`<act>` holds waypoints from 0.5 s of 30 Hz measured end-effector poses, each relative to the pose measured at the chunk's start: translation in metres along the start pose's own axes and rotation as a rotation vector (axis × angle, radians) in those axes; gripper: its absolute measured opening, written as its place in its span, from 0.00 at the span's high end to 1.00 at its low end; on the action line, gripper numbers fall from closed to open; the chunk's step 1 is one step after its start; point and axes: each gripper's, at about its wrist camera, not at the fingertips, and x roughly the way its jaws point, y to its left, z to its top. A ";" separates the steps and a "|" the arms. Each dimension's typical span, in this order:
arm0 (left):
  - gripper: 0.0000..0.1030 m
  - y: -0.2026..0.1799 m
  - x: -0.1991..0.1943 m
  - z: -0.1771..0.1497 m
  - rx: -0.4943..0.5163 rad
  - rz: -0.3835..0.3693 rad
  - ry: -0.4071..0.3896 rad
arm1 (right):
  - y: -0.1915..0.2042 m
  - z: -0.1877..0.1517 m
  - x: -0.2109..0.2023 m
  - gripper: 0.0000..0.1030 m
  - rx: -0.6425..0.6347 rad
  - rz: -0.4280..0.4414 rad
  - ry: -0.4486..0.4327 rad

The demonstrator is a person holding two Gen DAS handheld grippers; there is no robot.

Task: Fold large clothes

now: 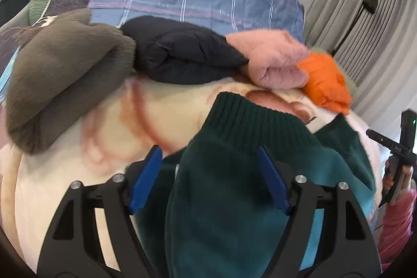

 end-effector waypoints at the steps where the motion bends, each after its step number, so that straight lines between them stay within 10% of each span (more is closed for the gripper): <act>1: 0.23 -0.001 0.010 0.004 0.002 -0.008 0.024 | 0.001 0.004 0.012 0.15 -0.012 0.006 0.035; 4: 0.39 0.002 0.038 0.011 -0.039 -0.074 0.068 | -0.003 0.012 0.043 0.18 -0.017 -0.002 0.100; 7: 0.86 0.004 0.040 0.012 -0.077 -0.116 0.037 | -0.008 0.013 0.055 0.74 0.016 0.014 0.142; 11: 0.88 0.004 -0.016 0.005 -0.105 -0.060 -0.163 | -0.018 0.019 0.002 0.83 0.114 0.066 -0.033; 15: 0.88 0.002 -0.030 0.001 -0.056 -0.004 -0.193 | -0.038 0.023 -0.012 0.85 0.191 0.052 -0.100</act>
